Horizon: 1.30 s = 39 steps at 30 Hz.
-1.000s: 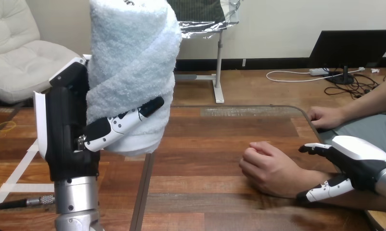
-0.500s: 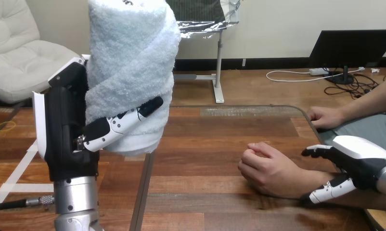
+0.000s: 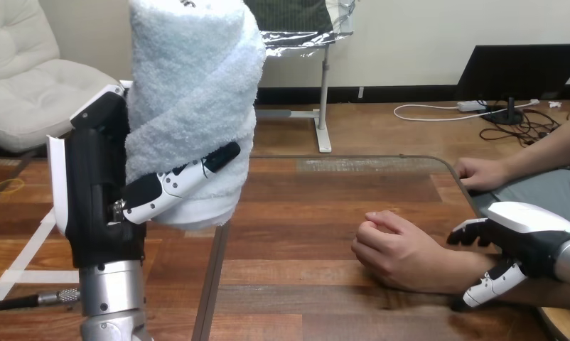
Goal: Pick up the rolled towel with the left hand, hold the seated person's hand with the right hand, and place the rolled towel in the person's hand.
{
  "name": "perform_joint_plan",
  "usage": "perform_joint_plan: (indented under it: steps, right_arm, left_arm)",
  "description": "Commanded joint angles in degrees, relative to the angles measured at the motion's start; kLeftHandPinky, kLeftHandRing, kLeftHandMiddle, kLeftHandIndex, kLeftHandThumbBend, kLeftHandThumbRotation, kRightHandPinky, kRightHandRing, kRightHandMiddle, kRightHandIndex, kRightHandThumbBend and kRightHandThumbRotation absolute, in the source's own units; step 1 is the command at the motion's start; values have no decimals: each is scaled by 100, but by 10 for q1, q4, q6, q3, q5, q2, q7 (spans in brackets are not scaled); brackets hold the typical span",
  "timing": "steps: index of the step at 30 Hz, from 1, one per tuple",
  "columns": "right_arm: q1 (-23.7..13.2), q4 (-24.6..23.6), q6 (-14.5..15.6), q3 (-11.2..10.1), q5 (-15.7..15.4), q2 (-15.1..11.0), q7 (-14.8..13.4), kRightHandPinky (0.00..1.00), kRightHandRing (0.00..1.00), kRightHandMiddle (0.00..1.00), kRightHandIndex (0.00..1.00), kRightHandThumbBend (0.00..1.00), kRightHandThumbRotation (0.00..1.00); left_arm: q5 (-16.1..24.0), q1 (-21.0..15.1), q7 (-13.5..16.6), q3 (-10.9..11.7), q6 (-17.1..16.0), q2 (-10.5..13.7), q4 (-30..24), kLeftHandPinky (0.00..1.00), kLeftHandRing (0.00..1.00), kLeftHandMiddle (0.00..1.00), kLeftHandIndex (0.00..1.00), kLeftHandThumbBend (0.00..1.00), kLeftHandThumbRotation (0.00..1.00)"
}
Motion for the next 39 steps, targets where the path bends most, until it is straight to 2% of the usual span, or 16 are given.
perform_joint_plan:
  steps: [1, 8, 12, 33, 39]
  right_arm:
    - [-29, 5, 18, 9, 1, -24, 26, 58, 75, 78, 76, 100, 31]
    - [-32, 6, 26, 14, 7, -20, 56, 55, 73, 78, 75, 100, 25]
    - [-31, 7, 32, 15, 9, -17, 64, 54, 72, 78, 74, 100, 24]
    - [-22, -7, 46, 37, -15, -10, 47, 50, 68, 75, 74, 100, 17]
    - [-17, -11, 40, 42, -20, -8, 29, 48, 67, 74, 73, 100, 16]
  left_arm:
    - [-3, -29, 4, 1, -6, -6, -12, 17, 23, 30, 37, 52, 0]
    - [-10, -28, 0, 2, -6, -6, -13, 17, 23, 29, 37, 51, 0]
    - [-10, -27, 0, 3, -5, -6, -14, 17, 23, 29, 37, 51, 0]
    - [-22, -31, -5, 6, -17, -3, -7, 16, 22, 30, 38, 50, 0]
    - [-22, -32, -5, 7, -17, -3, -8, 15, 22, 29, 38, 50, 0]
